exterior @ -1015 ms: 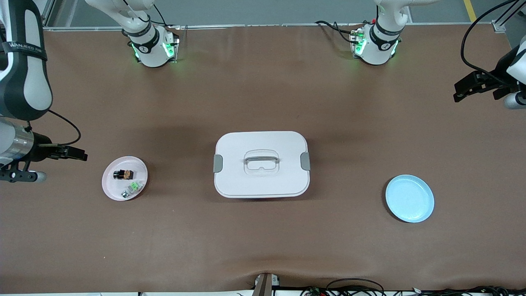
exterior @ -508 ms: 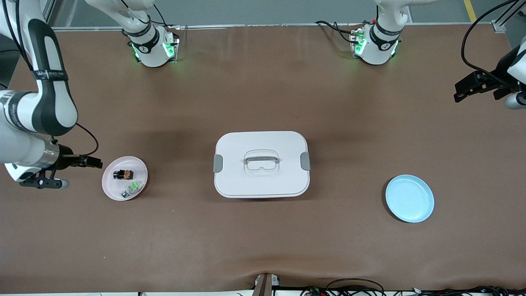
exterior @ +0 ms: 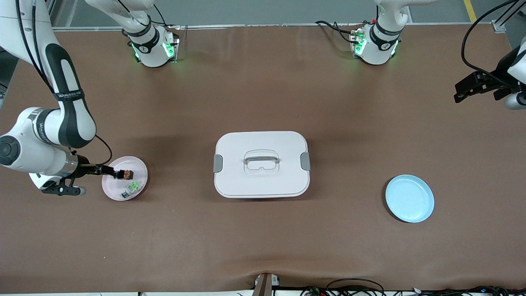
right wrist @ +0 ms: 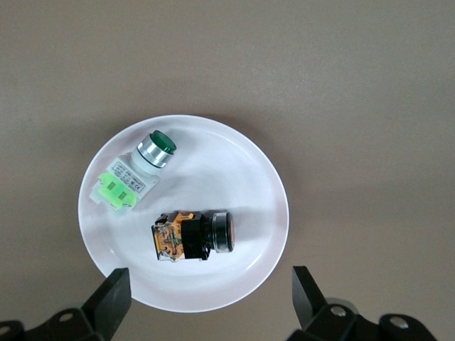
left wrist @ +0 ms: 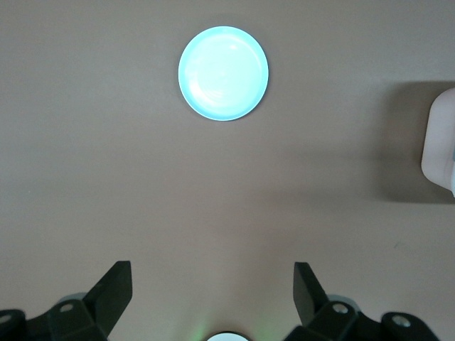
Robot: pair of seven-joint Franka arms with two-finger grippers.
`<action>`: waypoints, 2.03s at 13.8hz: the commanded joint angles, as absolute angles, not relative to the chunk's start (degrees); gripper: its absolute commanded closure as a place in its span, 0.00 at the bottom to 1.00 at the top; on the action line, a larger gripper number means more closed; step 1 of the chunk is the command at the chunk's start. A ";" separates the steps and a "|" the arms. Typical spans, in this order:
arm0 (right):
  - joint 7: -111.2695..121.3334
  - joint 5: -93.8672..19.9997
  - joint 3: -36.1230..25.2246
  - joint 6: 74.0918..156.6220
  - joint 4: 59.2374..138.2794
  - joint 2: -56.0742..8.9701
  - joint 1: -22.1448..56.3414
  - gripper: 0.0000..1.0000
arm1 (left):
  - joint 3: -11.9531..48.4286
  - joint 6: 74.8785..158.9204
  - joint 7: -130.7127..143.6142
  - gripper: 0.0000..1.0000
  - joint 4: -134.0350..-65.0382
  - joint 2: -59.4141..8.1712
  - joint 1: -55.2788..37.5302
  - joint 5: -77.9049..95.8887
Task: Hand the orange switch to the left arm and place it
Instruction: 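Move the right gripper over the pink plate toward the black switch, then lower the right gripper and grasp the black-and-orange switch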
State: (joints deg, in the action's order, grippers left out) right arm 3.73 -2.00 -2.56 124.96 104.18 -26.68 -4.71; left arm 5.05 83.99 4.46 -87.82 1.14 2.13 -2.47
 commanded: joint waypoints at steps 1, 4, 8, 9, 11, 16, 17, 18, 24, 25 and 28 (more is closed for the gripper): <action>2.90 -2.81 -2.29 128.21 105.98 -27.33 -4.57 0.00 | 5.19 84.55 3.43 0.00 -87.89 1.23 2.64 -1.85; 2.81 -4.04 -2.20 135.95 111.00 -27.51 -4.13 0.00 | 5.27 84.38 3.43 0.00 -87.98 1.49 2.55 -1.84; 2.81 -6.68 -2.29 136.23 111.62 -28.74 -2.82 0.00 | 5.36 84.20 3.43 0.00 -88.15 1.50 2.55 -1.85; 2.90 -6.68 -2.29 136.23 111.62 -29.00 -2.73 0.00 | 5.36 84.20 3.34 0.00 -88.24 1.49 2.64 -1.85; 3.42 -6.68 -2.29 136.67 111.53 -29.70 -2.72 0.00 | 5.27 84.11 3.43 0.00 -88.24 1.58 2.55 -1.85; 3.95 -6.59 -2.29 138.16 111.53 -30.85 -2.73 0.00 | 5.27 84.29 3.43 0.00 -88.68 1.67 2.64 -1.85; 3.96 -6.59 -2.29 138.34 111.53 -31.11 -2.72 0.00 | 5.27 84.37 3.43 0.00 -88.68 1.67 2.64 -1.85; 4.04 -6.42 -2.37 138.60 111.53 -31.29 -2.72 0.00 | 5.36 84.37 3.43 0.00 -88.77 1.67 2.55 -1.85; 8.00 -6.33 -2.37 141.24 112.06 -32.08 -3.08 0.00 | 5.45 84.38 3.43 0.00 -89.65 1.85 2.72 -2.28; 8.00 -6.33 -2.37 141.94 112.58 -32.08 -3.08 0.00 | 5.36 84.55 3.43 0.00 -89.65 1.76 2.64 -2.29; 8.00 -6.42 -2.37 143.79 113.73 -32.08 -2.81 0.00 | 5.36 85.16 3.43 0.00 -89.65 1.67 2.64 -2.46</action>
State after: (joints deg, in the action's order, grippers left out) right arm 7.18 -5.95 -2.31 142.47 112.75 -32.25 -2.99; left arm 5.11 84.12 4.46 -89.02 1.13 2.13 -2.47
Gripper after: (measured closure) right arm 0.000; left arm 0.000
